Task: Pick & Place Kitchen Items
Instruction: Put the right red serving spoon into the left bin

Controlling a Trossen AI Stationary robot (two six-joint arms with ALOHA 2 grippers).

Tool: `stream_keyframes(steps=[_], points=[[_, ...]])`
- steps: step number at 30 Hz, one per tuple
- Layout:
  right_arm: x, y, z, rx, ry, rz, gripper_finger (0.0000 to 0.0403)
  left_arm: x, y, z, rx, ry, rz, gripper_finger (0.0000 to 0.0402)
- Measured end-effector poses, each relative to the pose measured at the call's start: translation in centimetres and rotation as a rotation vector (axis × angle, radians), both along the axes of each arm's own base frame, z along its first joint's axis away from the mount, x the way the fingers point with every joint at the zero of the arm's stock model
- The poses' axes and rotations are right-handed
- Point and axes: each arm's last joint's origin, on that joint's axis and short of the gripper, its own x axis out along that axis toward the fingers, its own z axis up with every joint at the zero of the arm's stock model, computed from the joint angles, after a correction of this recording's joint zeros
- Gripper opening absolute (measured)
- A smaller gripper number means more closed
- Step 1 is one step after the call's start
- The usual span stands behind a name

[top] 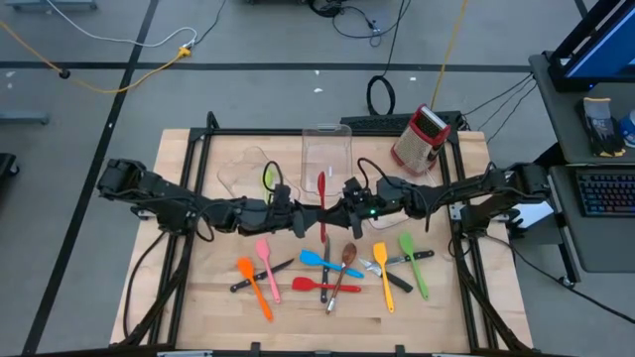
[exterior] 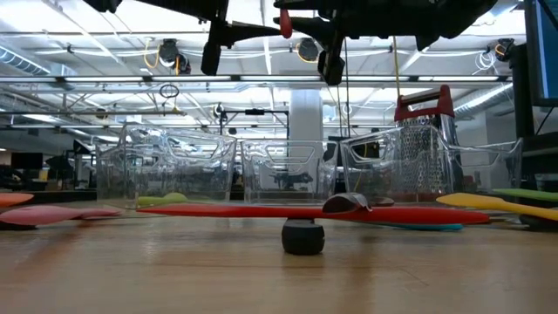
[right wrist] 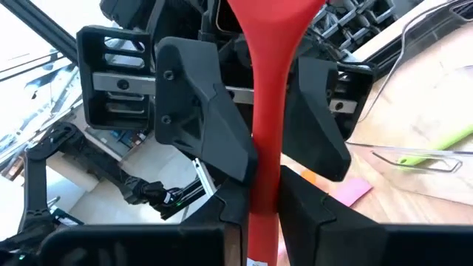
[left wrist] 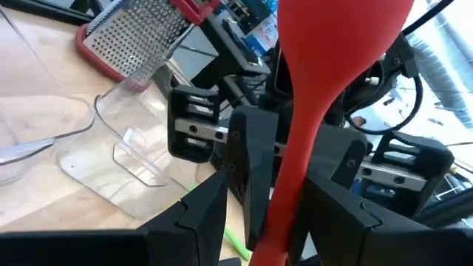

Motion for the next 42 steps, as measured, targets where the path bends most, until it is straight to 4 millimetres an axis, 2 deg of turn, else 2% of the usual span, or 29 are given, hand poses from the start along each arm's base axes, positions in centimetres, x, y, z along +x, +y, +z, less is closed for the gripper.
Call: stream_keyframes(steps=[15,19,25,33,42], points=[[0.0,-0.1,-0.1,0.003,0.006,-0.025,0.0038,0.3,1.6,0.0,-0.032,-0.001,-0.013,0.0168],[0.0,-0.1,-0.1,0.001,0.011,-0.033,0.0038,0.3,2.0,0.0,-0.041,-0.002,-0.025,0.0128],[0.0,-0.1,-0.4,0.010,0.041,-0.030,0.0038,0.4,2.2,0.0,-0.014,0.008,-0.043,0.0027],[0.0,-0.1,-0.5,0.016,0.054,-0.030,0.0040,0.4,2.2,-0.1,-0.004,0.012,-0.049,0.0020],[0.0,0.0,-0.5,0.005,0.055,-0.025,0.0131,0.3,2.3,-0.1,-0.025,0.007,-0.017,0.0017]])
